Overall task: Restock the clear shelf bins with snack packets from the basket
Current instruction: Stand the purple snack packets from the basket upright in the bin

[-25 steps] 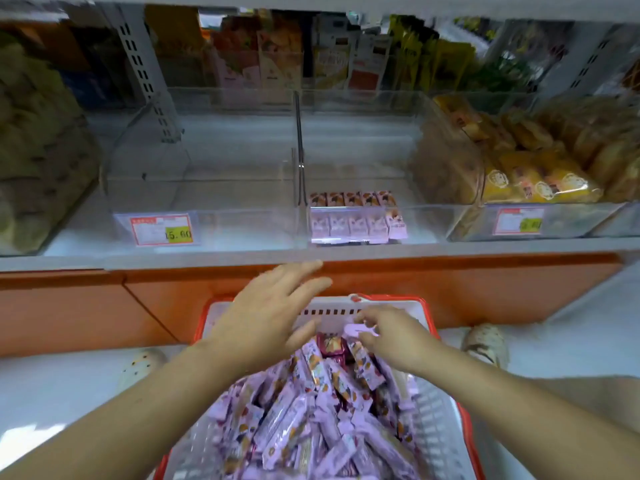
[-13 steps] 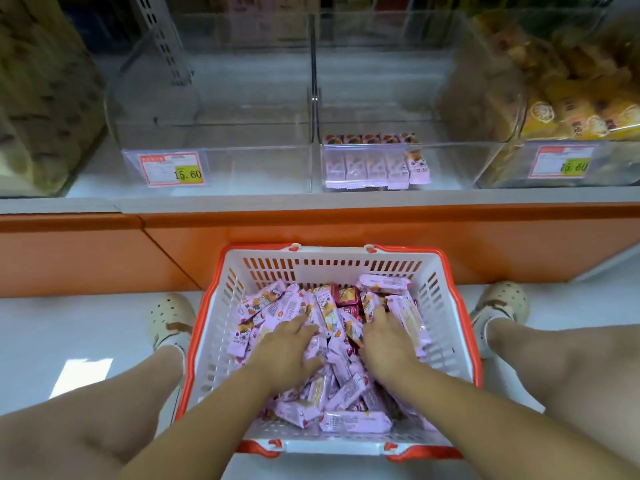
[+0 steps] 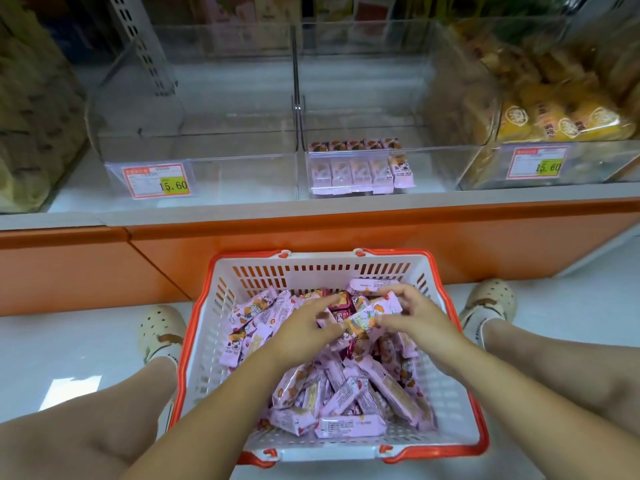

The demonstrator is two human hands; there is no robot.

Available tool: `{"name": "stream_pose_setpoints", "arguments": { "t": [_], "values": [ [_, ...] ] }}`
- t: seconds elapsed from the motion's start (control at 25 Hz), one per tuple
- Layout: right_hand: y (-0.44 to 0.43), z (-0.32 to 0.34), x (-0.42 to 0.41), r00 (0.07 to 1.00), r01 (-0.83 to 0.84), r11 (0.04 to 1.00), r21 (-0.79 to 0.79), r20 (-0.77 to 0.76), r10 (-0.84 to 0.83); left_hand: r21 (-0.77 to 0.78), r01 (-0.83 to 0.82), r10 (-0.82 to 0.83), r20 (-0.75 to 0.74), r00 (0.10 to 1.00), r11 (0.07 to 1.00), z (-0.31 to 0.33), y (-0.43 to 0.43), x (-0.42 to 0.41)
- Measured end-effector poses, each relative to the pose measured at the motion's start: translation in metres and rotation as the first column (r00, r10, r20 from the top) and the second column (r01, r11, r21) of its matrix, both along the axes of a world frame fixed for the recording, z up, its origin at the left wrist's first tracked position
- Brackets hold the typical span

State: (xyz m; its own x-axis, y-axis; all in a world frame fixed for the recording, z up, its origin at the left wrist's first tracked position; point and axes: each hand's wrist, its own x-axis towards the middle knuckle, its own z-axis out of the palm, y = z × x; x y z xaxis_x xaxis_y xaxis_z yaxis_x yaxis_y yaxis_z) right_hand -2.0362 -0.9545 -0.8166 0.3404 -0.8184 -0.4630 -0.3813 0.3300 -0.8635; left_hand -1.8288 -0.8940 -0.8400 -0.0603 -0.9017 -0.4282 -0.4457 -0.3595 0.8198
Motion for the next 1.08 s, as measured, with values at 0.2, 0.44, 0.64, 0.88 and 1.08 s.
{"name": "stream_pose_setpoints", "arguments": {
  "t": [0.2,0.44,0.64,0.88,1.08],
  "values": [
    [-0.008,0.007,0.004,0.929,0.174,0.973,0.148,0.302,-0.212,0.145,0.003,0.039,-0.292,0.956,0.989,0.010,0.000,-0.009],
    [0.000,0.013,0.011,0.969,0.130,0.989,0.065,0.203,-0.140,0.135,-0.059,0.099,-0.312,0.945,0.989,0.012,-0.001,-0.010],
    [0.011,0.023,0.012,0.994,0.052,0.997,-0.050,0.094,-0.047,0.081,-0.099,0.120,-0.311,0.943,0.992,0.017,0.001,-0.016],
    [0.015,0.037,0.013,0.982,0.152,0.969,-0.193,0.142,-0.125,-0.010,-0.062,0.057,-0.258,0.965,0.998,0.049,-0.005,-0.018],
    [-0.020,0.105,0.008,0.956,0.232,0.898,-0.374,0.259,-0.139,-0.555,0.045,0.192,0.362,0.912,0.831,0.133,-0.037,0.018]
  ]
}}
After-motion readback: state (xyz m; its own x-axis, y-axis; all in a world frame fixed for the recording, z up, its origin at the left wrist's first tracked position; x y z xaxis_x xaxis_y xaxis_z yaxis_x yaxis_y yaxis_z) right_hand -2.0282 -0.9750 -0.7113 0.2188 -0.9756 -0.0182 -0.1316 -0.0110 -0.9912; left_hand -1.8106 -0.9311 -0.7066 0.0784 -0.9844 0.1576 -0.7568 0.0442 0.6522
